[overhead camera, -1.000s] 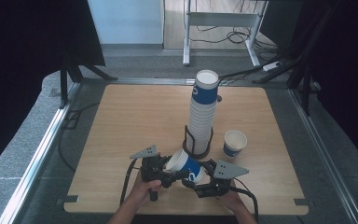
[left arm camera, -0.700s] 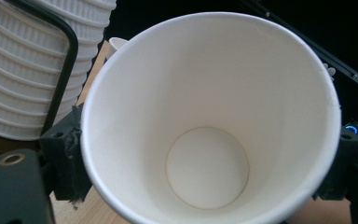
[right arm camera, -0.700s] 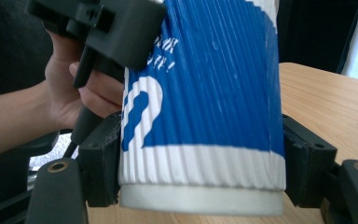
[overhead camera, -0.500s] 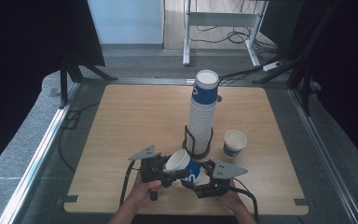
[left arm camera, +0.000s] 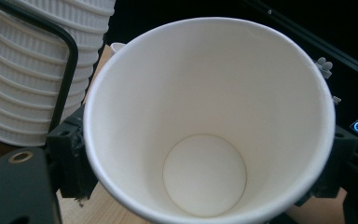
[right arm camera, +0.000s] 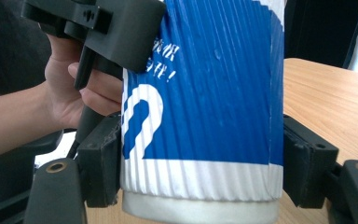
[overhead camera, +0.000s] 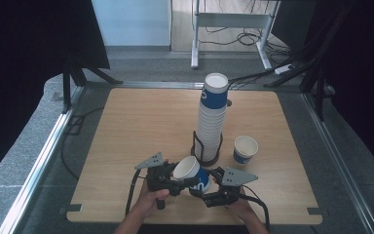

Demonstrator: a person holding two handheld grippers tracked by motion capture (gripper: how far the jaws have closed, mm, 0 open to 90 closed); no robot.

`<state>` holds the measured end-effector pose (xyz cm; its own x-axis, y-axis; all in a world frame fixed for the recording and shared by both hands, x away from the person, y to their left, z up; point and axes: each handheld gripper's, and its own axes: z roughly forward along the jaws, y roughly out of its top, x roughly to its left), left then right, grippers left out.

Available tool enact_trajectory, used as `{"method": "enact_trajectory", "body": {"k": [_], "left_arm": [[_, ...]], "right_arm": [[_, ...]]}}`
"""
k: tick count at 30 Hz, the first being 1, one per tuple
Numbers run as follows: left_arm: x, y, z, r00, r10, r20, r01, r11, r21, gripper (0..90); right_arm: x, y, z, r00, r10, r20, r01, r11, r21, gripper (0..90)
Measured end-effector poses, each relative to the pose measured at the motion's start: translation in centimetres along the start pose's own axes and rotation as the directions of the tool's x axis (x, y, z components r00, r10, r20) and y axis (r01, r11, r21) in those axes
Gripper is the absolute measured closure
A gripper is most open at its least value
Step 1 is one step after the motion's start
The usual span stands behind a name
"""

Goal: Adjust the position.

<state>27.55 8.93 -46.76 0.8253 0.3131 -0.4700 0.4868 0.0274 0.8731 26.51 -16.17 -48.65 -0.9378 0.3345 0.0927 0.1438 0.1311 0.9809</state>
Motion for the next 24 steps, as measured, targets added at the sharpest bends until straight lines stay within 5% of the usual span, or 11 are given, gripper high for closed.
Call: {"method": "enact_trajectory", "body": {"k": [24], "left_arm": [[-0.90, 0.82, -0.66, 0.9957, 0.081, -0.045, -0.081, 0.9967, 0.003, 20.0]], "right_arm": [[0.08, 0.17, 0.06, 0.9999, 0.012, 0.012, -0.012, 1.000, 0.020, 24.6]]}}
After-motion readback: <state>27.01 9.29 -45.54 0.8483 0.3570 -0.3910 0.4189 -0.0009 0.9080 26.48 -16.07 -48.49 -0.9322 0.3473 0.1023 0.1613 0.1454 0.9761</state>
